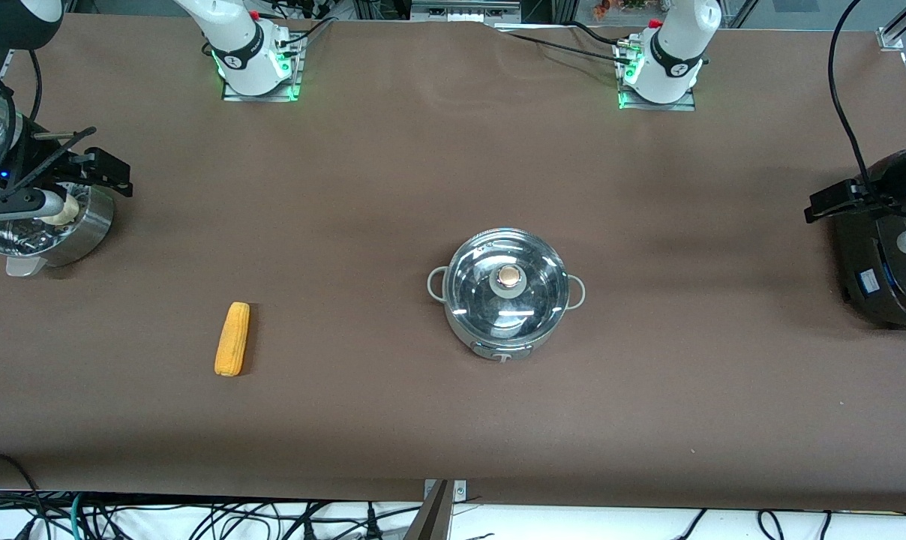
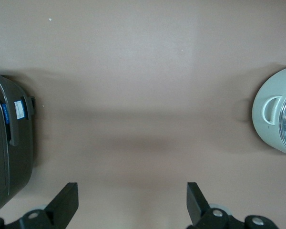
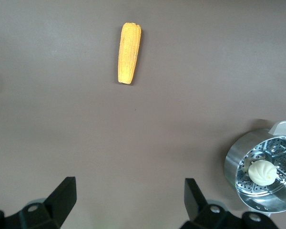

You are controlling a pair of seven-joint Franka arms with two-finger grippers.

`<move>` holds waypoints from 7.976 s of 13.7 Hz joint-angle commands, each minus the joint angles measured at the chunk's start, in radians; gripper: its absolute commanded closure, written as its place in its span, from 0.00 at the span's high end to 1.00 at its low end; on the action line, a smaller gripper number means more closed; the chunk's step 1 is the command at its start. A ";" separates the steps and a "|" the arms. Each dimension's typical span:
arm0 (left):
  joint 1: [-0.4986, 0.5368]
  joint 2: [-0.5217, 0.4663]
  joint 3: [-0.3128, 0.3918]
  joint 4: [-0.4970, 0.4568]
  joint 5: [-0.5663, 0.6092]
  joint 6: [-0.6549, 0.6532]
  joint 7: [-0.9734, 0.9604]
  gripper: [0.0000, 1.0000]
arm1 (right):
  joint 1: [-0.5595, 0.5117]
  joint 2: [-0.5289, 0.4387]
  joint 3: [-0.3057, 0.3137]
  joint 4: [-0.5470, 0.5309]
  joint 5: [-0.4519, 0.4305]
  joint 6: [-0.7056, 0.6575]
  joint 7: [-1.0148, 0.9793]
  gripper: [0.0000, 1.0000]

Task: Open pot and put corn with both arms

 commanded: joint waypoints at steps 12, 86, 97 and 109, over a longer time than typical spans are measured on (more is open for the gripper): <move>0.006 0.001 0.001 0.004 0.005 -0.008 0.027 1.00 | -0.010 0.227 -0.005 0.054 0.016 0.203 -0.010 1.00; -0.226 0.345 -0.033 0.150 -0.064 0.220 -0.315 0.00 | 0.382 0.497 -0.003 0.559 0.085 0.068 0.488 0.10; 0.089 0.250 -0.033 -0.454 -0.103 0.763 0.170 0.00 | 0.682 0.730 0.009 0.559 0.092 0.726 0.892 0.09; 0.097 0.351 -0.033 -0.458 -0.156 0.764 0.173 1.00 | 0.671 0.880 0.119 0.557 0.095 0.864 0.857 0.09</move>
